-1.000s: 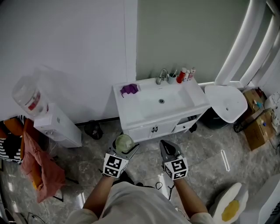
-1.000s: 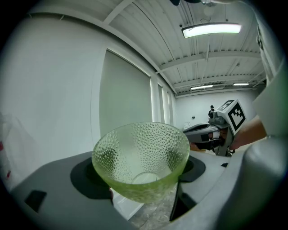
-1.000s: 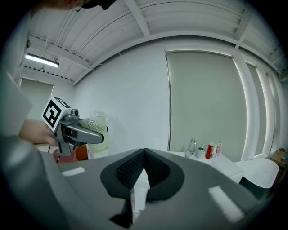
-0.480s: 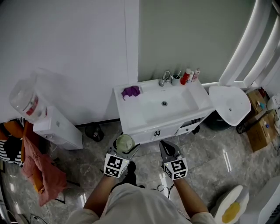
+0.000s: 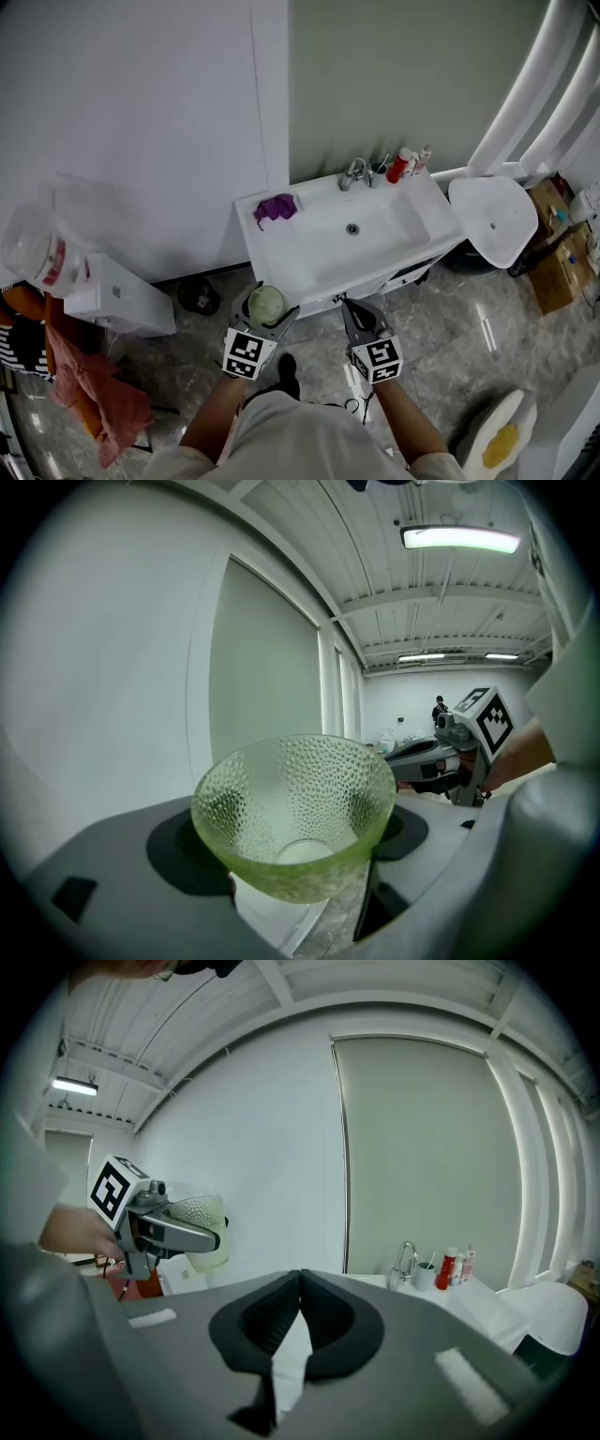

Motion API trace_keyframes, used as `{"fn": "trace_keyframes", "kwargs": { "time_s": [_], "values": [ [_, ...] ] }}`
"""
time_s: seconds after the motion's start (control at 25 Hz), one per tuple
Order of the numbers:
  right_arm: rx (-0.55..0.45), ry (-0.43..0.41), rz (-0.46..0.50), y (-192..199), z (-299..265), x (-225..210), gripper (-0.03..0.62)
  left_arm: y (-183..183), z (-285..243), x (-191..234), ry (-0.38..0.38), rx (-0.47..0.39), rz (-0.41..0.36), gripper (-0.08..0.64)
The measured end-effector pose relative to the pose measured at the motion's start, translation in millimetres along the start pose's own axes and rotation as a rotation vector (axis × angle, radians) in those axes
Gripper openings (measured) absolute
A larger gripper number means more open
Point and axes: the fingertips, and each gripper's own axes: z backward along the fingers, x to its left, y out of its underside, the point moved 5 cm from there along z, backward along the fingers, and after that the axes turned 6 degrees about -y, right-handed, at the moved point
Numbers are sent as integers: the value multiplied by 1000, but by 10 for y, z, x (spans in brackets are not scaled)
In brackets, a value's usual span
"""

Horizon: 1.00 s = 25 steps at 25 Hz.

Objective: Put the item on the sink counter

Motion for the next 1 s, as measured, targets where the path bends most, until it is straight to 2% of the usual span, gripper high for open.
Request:
{"fn": "trace_keyframes", "kwargs": {
  "time_s": [0.4,0.56,0.8,1.0],
  "values": [
    [53,57,-19,6,-771,-205,11,4,-653,662,58,15,-25,397],
    [95,69,-6,24,-917,-252,11,59,-837,794,82,26,-50,397],
    [106,72,-12,46,-1087,-337,11,166,-1044,887,94,53,-38,397],
    [136,47,-17,123,-1202,-498,11,204,-1238,914,74,70,-20,397]
  ]
}}
